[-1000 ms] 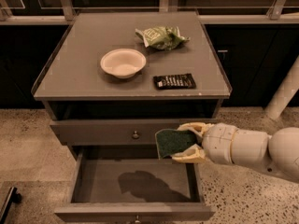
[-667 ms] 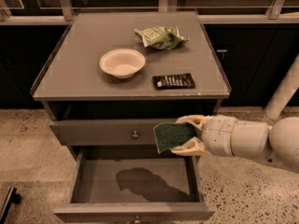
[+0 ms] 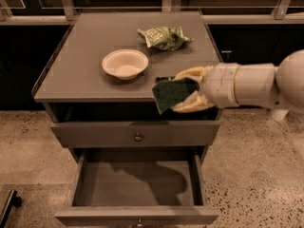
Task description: Pick sponge from middle drawer and place on counter
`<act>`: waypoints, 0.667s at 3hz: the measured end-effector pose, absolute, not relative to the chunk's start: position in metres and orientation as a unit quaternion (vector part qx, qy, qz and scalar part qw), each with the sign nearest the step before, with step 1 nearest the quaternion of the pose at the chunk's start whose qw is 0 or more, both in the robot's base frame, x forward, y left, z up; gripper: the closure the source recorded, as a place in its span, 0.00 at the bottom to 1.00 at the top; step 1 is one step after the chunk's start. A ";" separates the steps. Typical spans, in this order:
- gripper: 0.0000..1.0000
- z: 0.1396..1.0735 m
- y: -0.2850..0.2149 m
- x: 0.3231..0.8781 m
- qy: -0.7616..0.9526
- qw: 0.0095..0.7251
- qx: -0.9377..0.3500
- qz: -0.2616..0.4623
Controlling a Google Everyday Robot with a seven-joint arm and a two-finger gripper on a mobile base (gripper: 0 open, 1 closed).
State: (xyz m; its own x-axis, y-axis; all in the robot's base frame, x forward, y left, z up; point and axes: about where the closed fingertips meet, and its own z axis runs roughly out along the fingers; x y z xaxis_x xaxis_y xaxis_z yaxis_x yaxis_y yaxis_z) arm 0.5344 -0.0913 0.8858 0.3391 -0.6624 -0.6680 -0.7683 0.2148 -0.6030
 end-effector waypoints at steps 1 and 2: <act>1.00 0.910 -0.085 0.548 0.559 0.544 -0.624 0.043; 1.00 0.909 -0.086 0.547 0.560 0.543 -0.624 0.043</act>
Offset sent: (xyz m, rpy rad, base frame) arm 0.0149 0.0066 0.0259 0.0136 -0.0425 0.0087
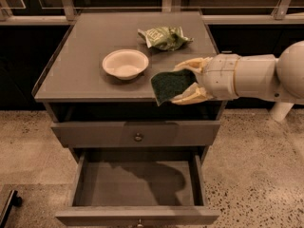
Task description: Pick sponge from middle drawer and place on counter
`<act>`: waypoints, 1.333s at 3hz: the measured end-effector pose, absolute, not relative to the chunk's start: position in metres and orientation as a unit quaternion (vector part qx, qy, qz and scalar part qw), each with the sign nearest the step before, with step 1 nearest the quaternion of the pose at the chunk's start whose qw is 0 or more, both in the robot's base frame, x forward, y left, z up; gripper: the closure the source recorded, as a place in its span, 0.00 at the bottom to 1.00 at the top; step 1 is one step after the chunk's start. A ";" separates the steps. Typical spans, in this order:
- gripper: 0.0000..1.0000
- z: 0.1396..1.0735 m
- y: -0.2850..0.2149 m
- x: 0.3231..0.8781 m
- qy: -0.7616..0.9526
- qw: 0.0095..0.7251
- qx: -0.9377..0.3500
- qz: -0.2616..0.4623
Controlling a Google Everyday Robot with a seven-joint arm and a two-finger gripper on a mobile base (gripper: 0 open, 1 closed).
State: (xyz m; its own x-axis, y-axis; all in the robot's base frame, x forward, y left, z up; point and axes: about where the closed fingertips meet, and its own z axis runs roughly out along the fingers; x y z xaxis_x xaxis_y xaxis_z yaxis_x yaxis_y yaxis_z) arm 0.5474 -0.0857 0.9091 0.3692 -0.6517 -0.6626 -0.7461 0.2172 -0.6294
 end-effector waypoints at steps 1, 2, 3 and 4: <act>1.00 0.916 -0.077 0.555 0.523 0.551 -0.647 0.063; 1.00 0.918 -0.081 0.587 0.494 0.547 -0.670 0.088; 1.00 0.918 -0.094 0.629 0.485 0.539 -0.682 0.097; 1.00 0.917 -0.127 0.674 0.512 0.535 -0.665 0.094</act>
Offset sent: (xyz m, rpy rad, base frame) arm 0.1044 -0.0192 0.0418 0.0209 -0.0733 0.2581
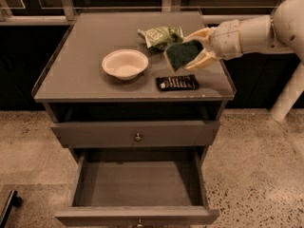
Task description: Pick sponge from middle drawer and place on counter
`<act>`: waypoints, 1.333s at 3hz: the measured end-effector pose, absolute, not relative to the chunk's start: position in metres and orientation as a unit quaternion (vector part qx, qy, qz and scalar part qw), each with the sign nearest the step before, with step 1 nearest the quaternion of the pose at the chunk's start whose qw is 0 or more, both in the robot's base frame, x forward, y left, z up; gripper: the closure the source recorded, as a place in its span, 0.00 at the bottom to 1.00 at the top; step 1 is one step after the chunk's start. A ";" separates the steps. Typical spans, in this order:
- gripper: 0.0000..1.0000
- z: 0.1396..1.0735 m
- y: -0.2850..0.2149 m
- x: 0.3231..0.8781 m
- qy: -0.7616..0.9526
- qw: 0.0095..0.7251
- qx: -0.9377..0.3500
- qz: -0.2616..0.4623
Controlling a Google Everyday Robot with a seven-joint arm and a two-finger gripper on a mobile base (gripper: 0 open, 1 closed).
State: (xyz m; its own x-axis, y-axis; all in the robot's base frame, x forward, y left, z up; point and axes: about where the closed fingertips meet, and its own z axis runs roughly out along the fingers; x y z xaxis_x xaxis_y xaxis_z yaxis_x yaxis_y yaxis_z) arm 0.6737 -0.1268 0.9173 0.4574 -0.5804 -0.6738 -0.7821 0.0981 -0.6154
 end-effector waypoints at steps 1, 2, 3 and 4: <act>1.00 0.909 -0.165 0.711 0.560 0.538 -0.625 0.079; 1.00 0.899 -0.186 0.747 0.601 0.549 -0.578 0.057; 0.82 0.878 -0.195 0.774 0.641 0.539 -0.545 0.037; 0.59 0.876 -0.194 0.777 0.646 0.538 -0.540 0.039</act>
Offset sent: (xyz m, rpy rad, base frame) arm 0.1181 -0.0978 -0.0256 0.1070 0.0444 -0.4406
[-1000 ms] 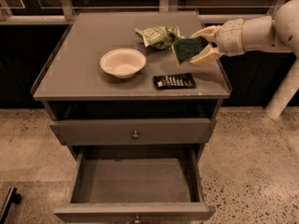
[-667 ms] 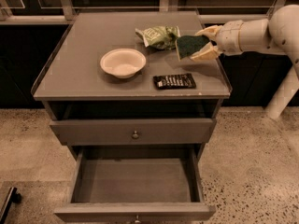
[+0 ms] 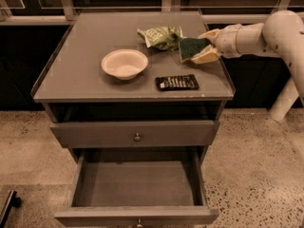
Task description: Pick sponge from middle drawer and place on counter
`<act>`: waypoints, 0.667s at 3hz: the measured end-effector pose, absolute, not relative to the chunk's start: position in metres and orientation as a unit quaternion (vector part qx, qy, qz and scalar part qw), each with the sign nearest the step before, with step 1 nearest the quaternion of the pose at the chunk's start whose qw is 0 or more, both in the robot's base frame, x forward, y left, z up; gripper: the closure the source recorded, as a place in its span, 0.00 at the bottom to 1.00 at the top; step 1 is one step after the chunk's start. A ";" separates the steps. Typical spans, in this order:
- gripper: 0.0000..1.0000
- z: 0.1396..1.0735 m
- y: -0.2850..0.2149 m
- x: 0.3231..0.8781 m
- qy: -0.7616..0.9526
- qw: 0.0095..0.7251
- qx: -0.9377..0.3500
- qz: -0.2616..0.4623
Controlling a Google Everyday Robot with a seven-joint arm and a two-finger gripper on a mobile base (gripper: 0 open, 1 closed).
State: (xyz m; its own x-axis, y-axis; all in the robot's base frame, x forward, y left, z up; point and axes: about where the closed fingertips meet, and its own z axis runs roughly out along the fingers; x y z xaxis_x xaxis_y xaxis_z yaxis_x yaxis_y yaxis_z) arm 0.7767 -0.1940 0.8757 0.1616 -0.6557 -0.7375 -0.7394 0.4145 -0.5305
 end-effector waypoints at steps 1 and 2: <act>0.37 0.876 -0.194 0.777 0.646 0.538 -0.540 0.039; 0.13 0.875 -0.194 0.777 0.646 0.538 -0.540 0.039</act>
Offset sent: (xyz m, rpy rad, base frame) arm 0.0000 0.0003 -0.0001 -0.0003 -0.0001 0.0008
